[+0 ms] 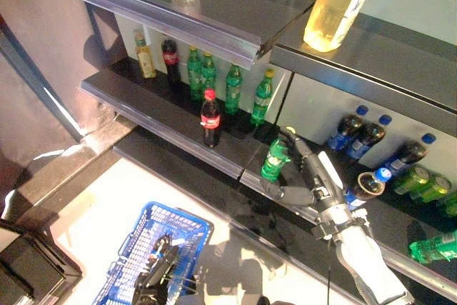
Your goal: Pick up the drink and place into the basket.
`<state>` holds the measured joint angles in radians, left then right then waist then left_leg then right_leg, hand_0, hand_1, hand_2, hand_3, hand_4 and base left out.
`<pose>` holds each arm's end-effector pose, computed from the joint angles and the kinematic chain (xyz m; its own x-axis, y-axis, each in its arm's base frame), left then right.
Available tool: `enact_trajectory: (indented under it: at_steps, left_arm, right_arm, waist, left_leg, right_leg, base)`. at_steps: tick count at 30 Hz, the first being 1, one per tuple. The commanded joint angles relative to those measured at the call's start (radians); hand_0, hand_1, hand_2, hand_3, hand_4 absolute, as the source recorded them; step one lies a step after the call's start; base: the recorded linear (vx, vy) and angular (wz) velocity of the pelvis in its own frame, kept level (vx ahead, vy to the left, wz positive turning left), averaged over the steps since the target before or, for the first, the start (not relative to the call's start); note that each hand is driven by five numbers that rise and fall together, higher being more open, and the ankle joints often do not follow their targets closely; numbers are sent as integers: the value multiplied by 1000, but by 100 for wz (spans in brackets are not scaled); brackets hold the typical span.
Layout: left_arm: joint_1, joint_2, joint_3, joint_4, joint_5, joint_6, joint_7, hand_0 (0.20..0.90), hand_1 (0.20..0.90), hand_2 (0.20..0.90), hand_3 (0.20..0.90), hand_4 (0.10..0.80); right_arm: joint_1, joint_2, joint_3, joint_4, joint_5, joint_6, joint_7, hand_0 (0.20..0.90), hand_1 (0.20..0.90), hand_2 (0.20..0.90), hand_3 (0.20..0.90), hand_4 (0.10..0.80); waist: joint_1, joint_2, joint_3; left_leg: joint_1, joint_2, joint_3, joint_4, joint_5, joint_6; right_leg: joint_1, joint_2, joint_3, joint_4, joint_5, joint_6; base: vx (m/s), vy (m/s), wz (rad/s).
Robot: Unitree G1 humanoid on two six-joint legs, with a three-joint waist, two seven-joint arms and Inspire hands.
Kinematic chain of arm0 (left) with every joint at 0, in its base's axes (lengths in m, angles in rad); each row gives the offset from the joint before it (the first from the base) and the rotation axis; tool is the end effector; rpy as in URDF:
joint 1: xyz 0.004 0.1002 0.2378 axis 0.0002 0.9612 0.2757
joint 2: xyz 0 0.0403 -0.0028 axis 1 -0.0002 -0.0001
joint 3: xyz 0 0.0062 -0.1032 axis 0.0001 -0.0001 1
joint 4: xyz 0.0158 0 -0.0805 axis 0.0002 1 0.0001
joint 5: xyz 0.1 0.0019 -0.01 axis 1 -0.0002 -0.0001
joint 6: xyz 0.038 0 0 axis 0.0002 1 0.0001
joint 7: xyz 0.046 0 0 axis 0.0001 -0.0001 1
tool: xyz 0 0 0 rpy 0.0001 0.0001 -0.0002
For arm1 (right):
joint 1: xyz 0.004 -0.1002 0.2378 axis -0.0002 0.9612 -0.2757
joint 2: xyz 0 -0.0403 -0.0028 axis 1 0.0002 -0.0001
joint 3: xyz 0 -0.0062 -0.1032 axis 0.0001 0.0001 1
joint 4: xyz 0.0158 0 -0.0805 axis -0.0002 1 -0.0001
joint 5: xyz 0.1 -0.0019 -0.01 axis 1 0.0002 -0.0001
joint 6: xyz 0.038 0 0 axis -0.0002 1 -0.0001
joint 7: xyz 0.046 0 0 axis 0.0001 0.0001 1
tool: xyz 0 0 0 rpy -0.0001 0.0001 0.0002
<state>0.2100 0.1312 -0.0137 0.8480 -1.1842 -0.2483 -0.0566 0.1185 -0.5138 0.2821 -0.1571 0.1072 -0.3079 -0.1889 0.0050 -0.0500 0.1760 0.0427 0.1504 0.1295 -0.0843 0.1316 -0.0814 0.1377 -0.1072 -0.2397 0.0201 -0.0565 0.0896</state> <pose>0.0632 0.2052 -0.1039 0.5992 0.3156 -0.7358 -0.7797 0.4385 -0.4469 0.1705 -0.1817 0.0609 0.9481 0.2066 0.2415 -0.1292 0.9448 -0.3010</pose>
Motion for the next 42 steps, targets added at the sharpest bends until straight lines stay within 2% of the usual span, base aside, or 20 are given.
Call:
enact_trajectory:
  at_steps: [1,6,10,11,14,19,23,27,36,42]
  left_arm:
    - [-24,-7,-20,-103,65,-119,-92,300,300,300,200,100]
    - [-31,-11,-53,-107,59,-118,-91,300,300,300,200,100]
    - [-33,-13,-71,-107,61,-121,-92,300,300,300,200,100]
    - [-37,-13,-85,-110,62,-123,-90,300,300,300,200,100]
    - [-40,-17,-101,-113,63,-127,-81,300,300,300,200,100]
    - [-40,-16,-115,-117,61,-126,-78,300,300,300,200,100]
    - [-40,-14,-130,-113,67,-126,-80,300,300,300,200,100]
    - [-53,-9,-160,-120,64,-123,-67,300,300,300,200,100]
    - [-74,1,-204,-124,52,-148,-99,300,300,300,200,100]
    - [-103,25,-217,-136,34,-155,-124,300,300,300,200,100]
  right_arm:
    - [-58,-17,-73,-123,-15,-84,-85,900,900,900,900,800]
    - [-57,-11,-45,-97,-37,-18,-189,900,900,900,900,800]
    - [-69,-6,-32,-80,-49,-28,-242,900,900,900,900,800]
    - [-86,6,-25,-73,-74,-53,-328,900,900,900,900,800]
    - [-103,28,-24,-72,-103,-64,-416,900,900,900,900,800]
    - [-134,43,-3,-62,-99,-39,-417,900,900,900,900,800]
    - [-171,53,23,-38,-76,-12,-473,900,900,900,900,800]
    - [-233,99,44,-6,-105,19,-612,900,900,900,900,800]
    - [-350,148,50,47,-108,91,-704,900,900,900,900,800]
    - [-443,169,22,78,-124,116,-801,900,900,900,900,800]
  waist:
    - [7,29,-49]
    - [6,41,-23]
    - [8,45,-9]
    - [12,50,4]
    - [15,57,19]
    - [25,65,36]
    - [39,70,55]
    - [55,78,95]
    - [71,102,184]
    - [86,115,253]
  left_leg:
    - [36,80,24,91,-65,-33]
    - [7,71,16,151,-80,-31]
    - [-5,66,12,171,-84,-29]
    - [-16,62,12,186,-88,-26]
    - [-27,52,10,200,-93,-23]
    - [-41,40,6,232,-96,-21]
    - [-71,36,0,284,-96,-20]
    - [-115,31,-12,349,-86,-20]
    - [-214,12,-44,438,-54,-19]
    - [-286,-7,-57,469,-46,-12]
  right_leg:
    - [-67,-38,-21,103,0,-22]
    - [-80,-47,-22,145,-15,-31]
    - [-88,-52,-25,160,-18,-33]
    - [-98,-56,-28,176,-22,-35]
    - [-107,-63,-30,188,-22,-33]
    - [-110,-74,-38,200,-24,-34]
    - [-118,-83,-48,232,-35,-41]
    - [-139,-88,-56,281,-49,-53]
    - [-208,-101,-52,377,-73,-75]
    - [-276,-116,-50,424,-70,-76]
  base:
    - [10,22,-8]
    - [57,64,-1]
    - [51,62,4]
    - [48,75,3]
    - [63,77,3]
    - [89,69,3]
    - [95,49,5]
    - [77,44,13]
    - [17,50,7]
    - [-49,16,4]
